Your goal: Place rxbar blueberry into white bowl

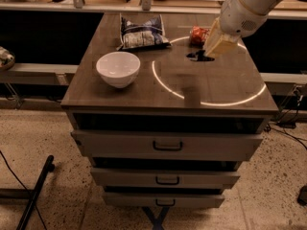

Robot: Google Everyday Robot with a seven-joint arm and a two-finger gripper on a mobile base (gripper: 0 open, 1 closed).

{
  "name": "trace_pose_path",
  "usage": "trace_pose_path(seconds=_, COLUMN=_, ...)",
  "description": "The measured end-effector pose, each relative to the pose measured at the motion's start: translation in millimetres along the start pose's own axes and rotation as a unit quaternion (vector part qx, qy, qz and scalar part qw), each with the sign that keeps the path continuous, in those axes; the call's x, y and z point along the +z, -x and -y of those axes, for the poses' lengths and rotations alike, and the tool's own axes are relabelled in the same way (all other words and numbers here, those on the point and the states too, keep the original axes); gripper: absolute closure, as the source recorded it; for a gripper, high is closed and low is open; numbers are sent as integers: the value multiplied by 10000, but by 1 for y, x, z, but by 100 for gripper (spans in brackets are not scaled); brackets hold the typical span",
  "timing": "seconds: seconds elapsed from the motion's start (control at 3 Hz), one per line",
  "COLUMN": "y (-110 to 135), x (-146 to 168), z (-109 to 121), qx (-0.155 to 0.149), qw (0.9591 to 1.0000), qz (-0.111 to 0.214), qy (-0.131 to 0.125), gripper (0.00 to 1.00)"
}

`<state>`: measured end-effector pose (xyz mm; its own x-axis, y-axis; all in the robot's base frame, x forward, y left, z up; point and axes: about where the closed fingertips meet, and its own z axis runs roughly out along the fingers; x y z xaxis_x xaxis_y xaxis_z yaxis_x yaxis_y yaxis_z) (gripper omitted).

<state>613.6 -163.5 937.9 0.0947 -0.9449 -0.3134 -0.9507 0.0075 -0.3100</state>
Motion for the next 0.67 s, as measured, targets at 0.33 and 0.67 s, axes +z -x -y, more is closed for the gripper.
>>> trace_pose_path(seconds=0.33, y=34, x=-37, z=19, qx=-280, qw=9985, qz=344, qy=-333, gripper=100)
trace_pose_path(seconds=0.67, y=60, x=-61, z=28, qx=-465, qw=9953, qz=623, qy=-583, gripper=100)
